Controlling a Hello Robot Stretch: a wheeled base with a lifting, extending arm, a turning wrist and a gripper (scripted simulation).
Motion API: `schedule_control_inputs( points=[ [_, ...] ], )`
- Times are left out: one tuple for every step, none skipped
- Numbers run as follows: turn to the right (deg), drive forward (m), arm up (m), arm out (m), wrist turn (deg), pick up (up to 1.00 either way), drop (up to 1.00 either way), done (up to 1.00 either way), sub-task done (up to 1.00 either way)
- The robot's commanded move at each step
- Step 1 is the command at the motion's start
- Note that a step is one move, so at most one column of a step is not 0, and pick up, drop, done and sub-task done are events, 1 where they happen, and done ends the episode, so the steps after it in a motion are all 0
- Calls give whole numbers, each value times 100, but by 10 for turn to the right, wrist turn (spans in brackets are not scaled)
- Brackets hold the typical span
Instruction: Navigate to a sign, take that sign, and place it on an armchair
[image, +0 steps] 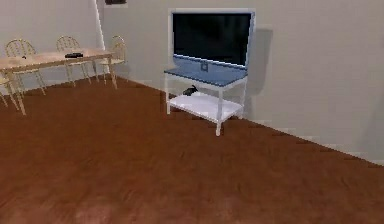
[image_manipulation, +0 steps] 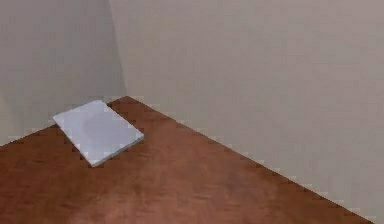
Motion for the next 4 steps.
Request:
schedule_control_inputs(
  points=[
    [0, 50, 0, 0, 0, 0, 0, 0, 0],
    [-420, 0, 0, 0, 0, 0, 0, 0, 0],
    [0, 100, 0, 0, 0, 0, 0, 0, 0],
    [-30, 0, 0, 0, 0, 0, 0, 0, 0]
  ],
)
